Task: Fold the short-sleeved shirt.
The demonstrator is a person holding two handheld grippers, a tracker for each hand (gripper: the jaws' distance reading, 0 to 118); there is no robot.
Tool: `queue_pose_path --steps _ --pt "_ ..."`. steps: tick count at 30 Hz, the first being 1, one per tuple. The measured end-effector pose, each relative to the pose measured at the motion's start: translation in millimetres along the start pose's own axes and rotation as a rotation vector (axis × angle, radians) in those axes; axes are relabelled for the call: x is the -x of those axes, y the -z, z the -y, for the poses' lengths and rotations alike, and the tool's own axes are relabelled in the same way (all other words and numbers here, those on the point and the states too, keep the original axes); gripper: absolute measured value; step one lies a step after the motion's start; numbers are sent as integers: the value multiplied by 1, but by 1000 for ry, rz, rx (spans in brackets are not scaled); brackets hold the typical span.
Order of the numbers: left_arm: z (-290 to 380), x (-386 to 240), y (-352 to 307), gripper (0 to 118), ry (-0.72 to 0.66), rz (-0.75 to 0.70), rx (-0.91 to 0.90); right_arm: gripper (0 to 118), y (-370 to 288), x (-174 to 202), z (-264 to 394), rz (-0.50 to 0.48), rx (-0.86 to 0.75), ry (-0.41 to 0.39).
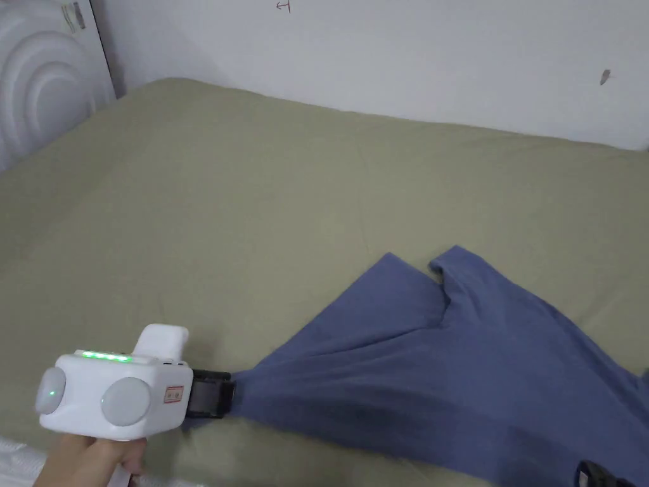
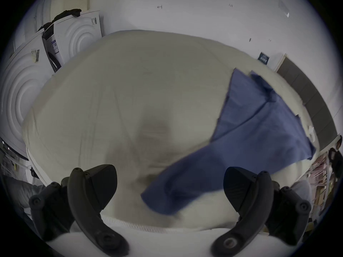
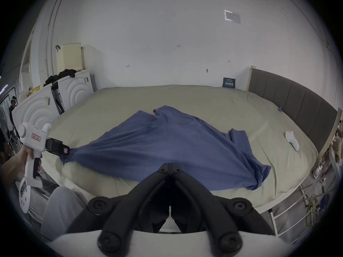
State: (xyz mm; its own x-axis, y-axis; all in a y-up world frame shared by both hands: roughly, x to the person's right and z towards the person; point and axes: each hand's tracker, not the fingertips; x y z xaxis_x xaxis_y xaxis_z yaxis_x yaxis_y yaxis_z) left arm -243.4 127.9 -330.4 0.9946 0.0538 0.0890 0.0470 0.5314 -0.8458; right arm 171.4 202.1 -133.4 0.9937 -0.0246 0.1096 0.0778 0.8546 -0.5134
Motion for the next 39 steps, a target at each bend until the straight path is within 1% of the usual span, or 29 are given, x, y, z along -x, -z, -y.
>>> queue_pose_path --steps 1,2,3,4,5,6,7,8,12,16,17,18,22,23,24,25,26,27,28,29,32,33,34,35,36,37,38,39 --pt "-1 3 10 114 17 -11 35 2 3 -1 1 0 12 1" --pt "-1 2 16 110 30 4 57 2 5 -2 2 -1 23 2" --pt "1 -1 19 100 37 24 87 2 8 -3 2 1 35 3" --pt "3 -5 15 98 32 3 60 2 10 -5 3 -3 42 3" --pt "2 -1 11 92 49 -4 37 2 13 -7 3 -4 54 2" --pt "0 -1 5 75 55 43 39 2 16 -9 3 1 64 1" --pt "0 -2 1 44 39 81 11 2 19 -12 2 -4 67 3" --pt "0 -5 -2 0 12 83 -2 2 24 -15 0 -9 76 4" --pt "4 -12 0 0 51 70 -4 2 51 -34 -19 -8 105 22" --pt "6 -11 0 0 0 77 -5 2 103 -58 -53 13 108 -32" --pt "6 -13 -3 0 -4 76 -12 2 122 -65 -64 45 110 -57" --pt "7 -14 -3 0 -8 73 -13 2 144 -74 -77 37 127 -79" --pt "10 -16 -2 0 -29 69 -11 2 229 -104 -119 43 179 -76" --pt "11 -16 -2 0 -39 71 -11 11 251 -112 -127 41 213 -72" --pt "12 -16 -1 0 -47 72 -13 40 273 -117 -136 35 241 -74" --pt "10 -15 -1 0 -54 73 -8 92 291 -120 -142 38 261 -93" --pt "9 -14 -1 0 -65 77 -7 118 314 -122 -147 39 308 -148" --pt "9 -14 -1 0 -78 80 -5 116 331 -122 -148 43 367 -178" --pt "9 -13 -1 0 -86 82 -2 110 344 -122 -148 50 388 -202" --pt "8 -9 2 0 -89 84 -1 110 353 -123 -150 35 398 -232" --pt "8 -8 4 0 -81 80 3 109 384 -124 -130 103 545 -274" --pt "6 -9 5 0 -78 78 8 108 389 -126 -123 100 583 -276" --pt "6 -9 5 0 -78 77 9 106 388 -128 -121 76 565 -250" --pt "6 -10 5 0 -75 76 12 105 377 -126 -128 92 552 -218" --pt "5 -10 5 0 -66 74 14 97 370 -124 -132 65 562 -195" --pt "5 -10 5 0 -59 71 14 62 362 -120 -135 -16 545 -184" --pt "5 -10 5 0 -56 69 15 5 352 -111 -137 -66 519 -191" --pt "3 -10 4 0 -53 68 19 2 337 -99 -144 4 454 -239"
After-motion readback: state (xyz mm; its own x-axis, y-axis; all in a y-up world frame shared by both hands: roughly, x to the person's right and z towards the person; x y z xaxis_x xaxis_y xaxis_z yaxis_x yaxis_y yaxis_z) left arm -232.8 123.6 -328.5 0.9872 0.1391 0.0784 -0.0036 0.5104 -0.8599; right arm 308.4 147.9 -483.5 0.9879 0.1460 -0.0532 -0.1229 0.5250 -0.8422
